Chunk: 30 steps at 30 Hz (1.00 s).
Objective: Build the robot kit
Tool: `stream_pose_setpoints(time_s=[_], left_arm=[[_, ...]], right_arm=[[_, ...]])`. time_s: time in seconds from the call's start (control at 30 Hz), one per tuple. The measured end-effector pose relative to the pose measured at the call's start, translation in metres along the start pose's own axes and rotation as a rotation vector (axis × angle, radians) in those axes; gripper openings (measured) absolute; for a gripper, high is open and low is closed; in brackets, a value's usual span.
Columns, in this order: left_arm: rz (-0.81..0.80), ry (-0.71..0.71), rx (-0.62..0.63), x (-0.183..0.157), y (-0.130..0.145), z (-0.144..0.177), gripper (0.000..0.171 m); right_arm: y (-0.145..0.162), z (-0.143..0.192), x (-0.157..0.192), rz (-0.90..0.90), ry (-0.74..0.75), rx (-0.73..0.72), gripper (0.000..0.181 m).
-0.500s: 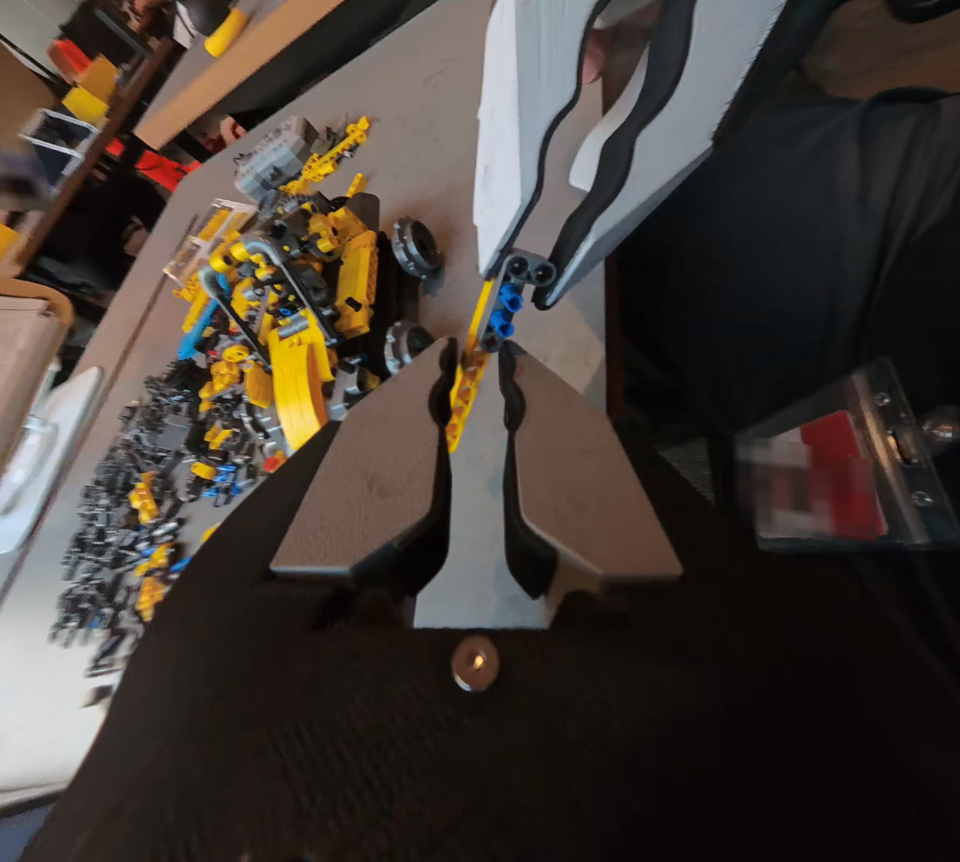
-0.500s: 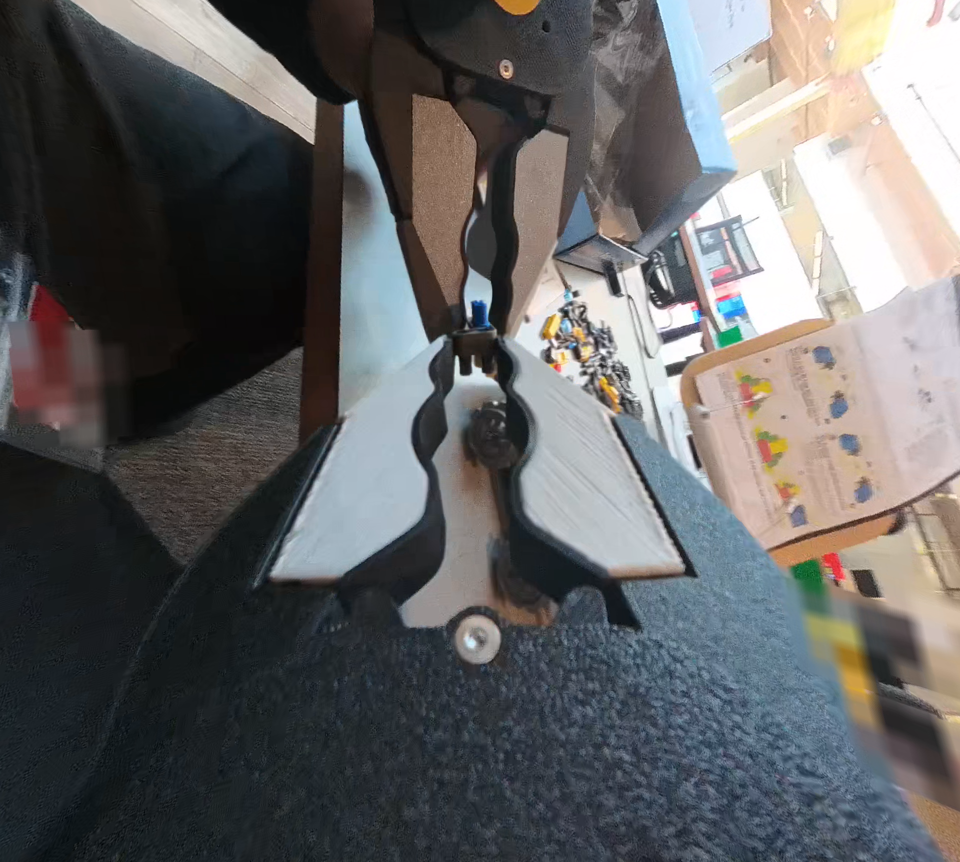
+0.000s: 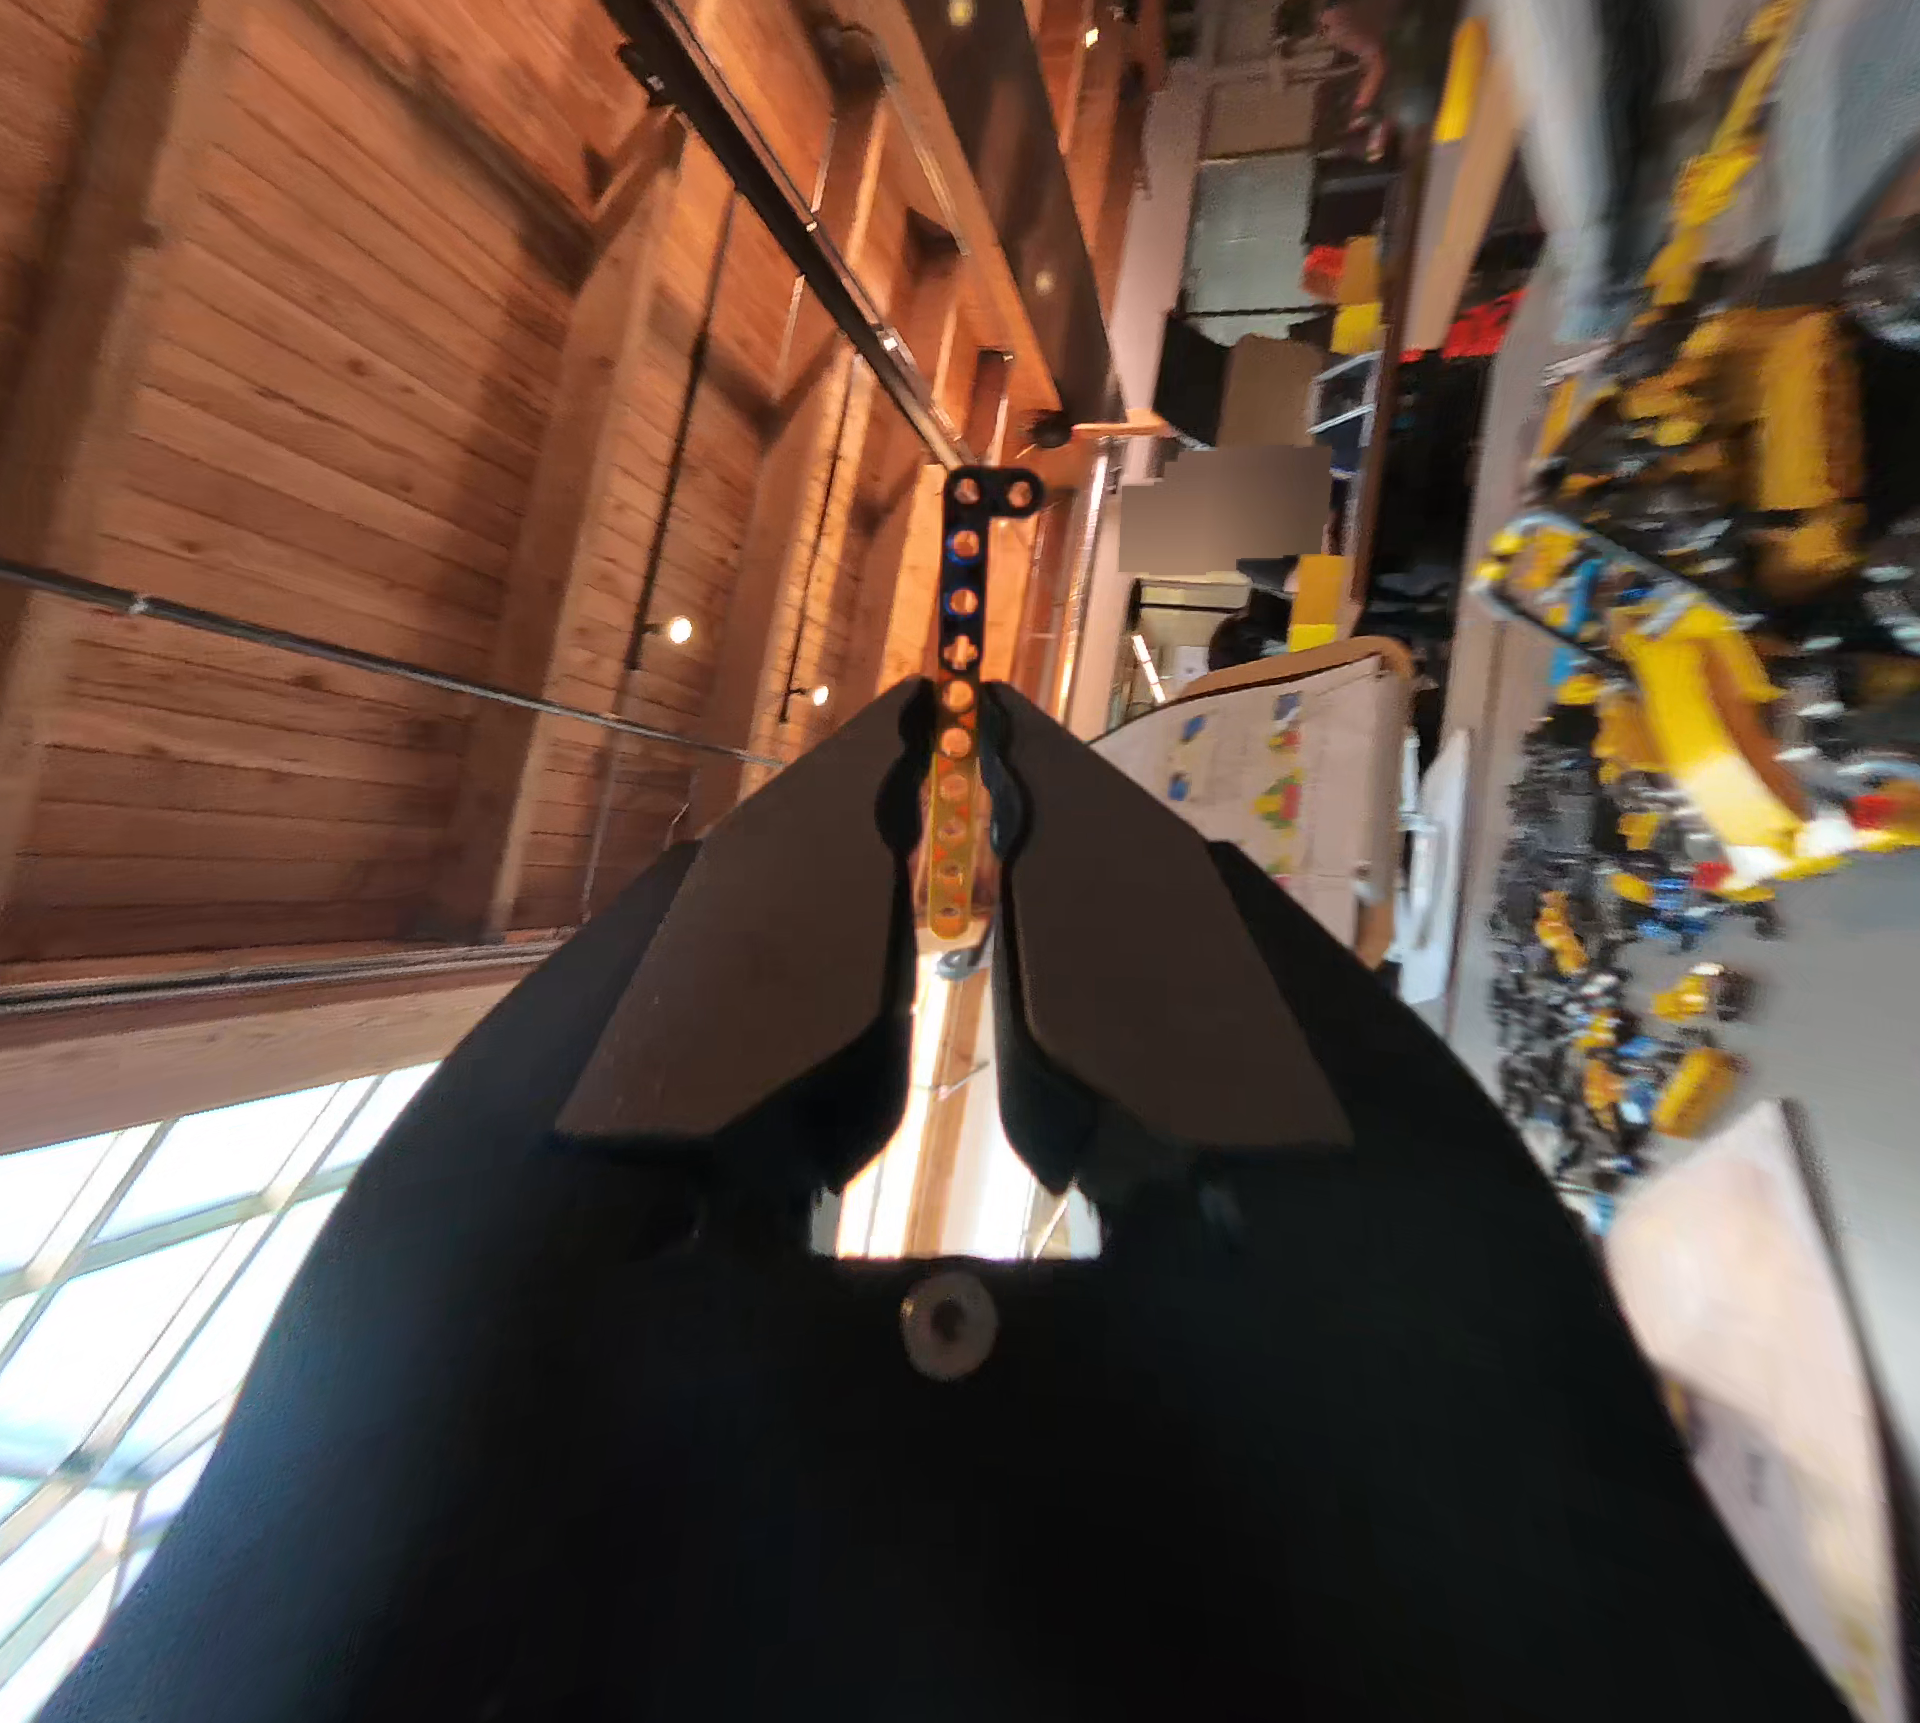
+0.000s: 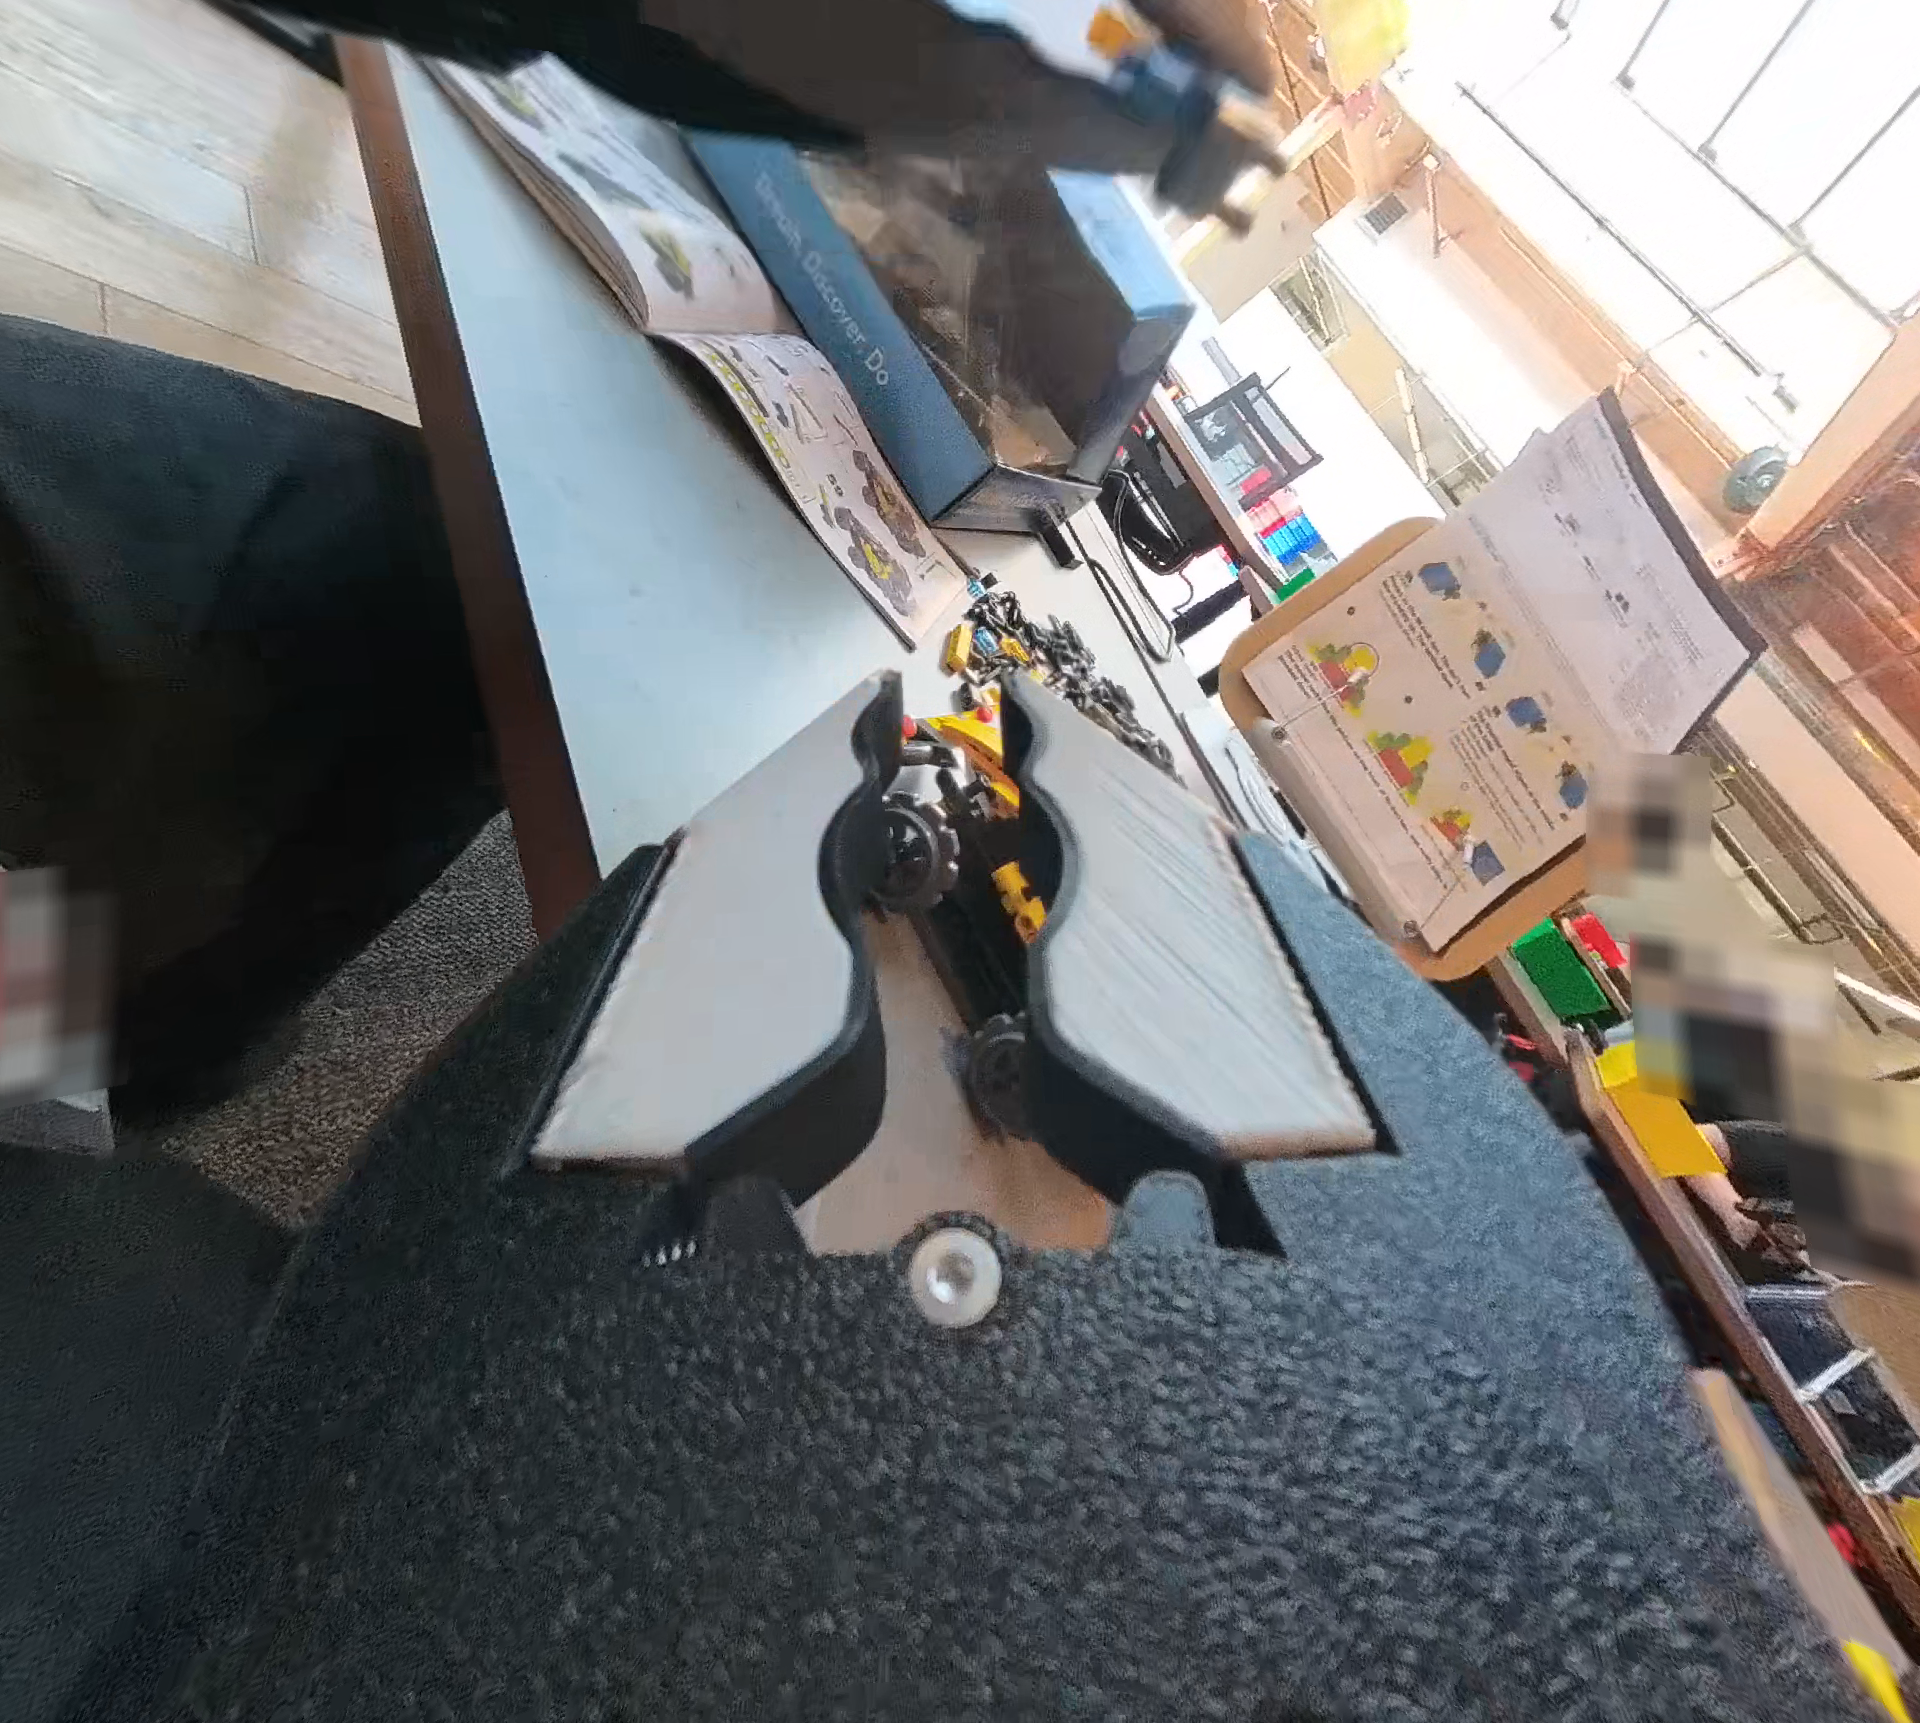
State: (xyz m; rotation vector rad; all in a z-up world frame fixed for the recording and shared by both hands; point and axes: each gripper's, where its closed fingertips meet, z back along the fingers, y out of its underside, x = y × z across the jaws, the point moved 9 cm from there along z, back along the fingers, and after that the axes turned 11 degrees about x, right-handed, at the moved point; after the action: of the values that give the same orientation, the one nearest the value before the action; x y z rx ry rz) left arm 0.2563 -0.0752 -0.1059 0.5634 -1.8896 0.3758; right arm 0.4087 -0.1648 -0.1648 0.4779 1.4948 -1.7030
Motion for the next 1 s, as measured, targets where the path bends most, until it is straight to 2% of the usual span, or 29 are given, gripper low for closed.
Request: stream_pose_setpoints(time_s=[0.2,0.27,0.37,0.47,0.53,0.63,0.7,0.77,0.8,0.87,1.0], left_arm=[[0.134,-0.150,0.104,0.093,0.036,0.003,0.005],[0.165,-0.062,0.102,0.098,0.040,0.009,0.005],[0.213,0.189,0.143,0.054,0.044,0.018,0.003],[0.128,0.307,0.285,-0.007,0.054,0.038,0.004],[0.160,0.405,0.321,-0.037,0.061,0.050,0.002],[0.325,0.566,0.417,-0.054,0.078,0.046,0.004],[0.472,0.669,0.384,-0.063,0.072,0.040,0.005],[0.413,0.673,0.354,-0.076,0.062,0.037,0.005],[0.346,0.664,0.388,-0.084,0.060,0.034,0.005],[0.268,0.714,0.422,-0.100,0.053,0.030,0.005],[0.356,0.782,0.426,-0.114,0.051,0.027,0.005]], right_arm=[[0.011,0.007,-0.008,-0.089,0.008,-0.004,0.018],[0.017,0.010,-0.008,-0.126,-0.010,-0.014,0.018],[0.028,0.009,-0.005,-0.216,-0.106,-0.021,0.018],[0.033,0.004,-0.004,-0.268,-0.207,-0.004,0.023],[0.037,0.002,-0.007,-0.260,-0.209,0.026,0.025],[0.042,0.002,-0.016,-0.320,-0.247,0.009,0.025],[0.045,-0.002,-0.023,-0.368,-0.266,-0.002,0.037],[0.047,-0.010,-0.023,-0.352,-0.264,0.055,0.058],[0.047,-0.015,-0.020,-0.326,-0.291,0.086,0.059],[0.045,-0.023,-0.012,-0.277,-0.339,0.128,0.050],[0.046,-0.037,-0.004,-0.192,-0.311,0.165,0.041]])
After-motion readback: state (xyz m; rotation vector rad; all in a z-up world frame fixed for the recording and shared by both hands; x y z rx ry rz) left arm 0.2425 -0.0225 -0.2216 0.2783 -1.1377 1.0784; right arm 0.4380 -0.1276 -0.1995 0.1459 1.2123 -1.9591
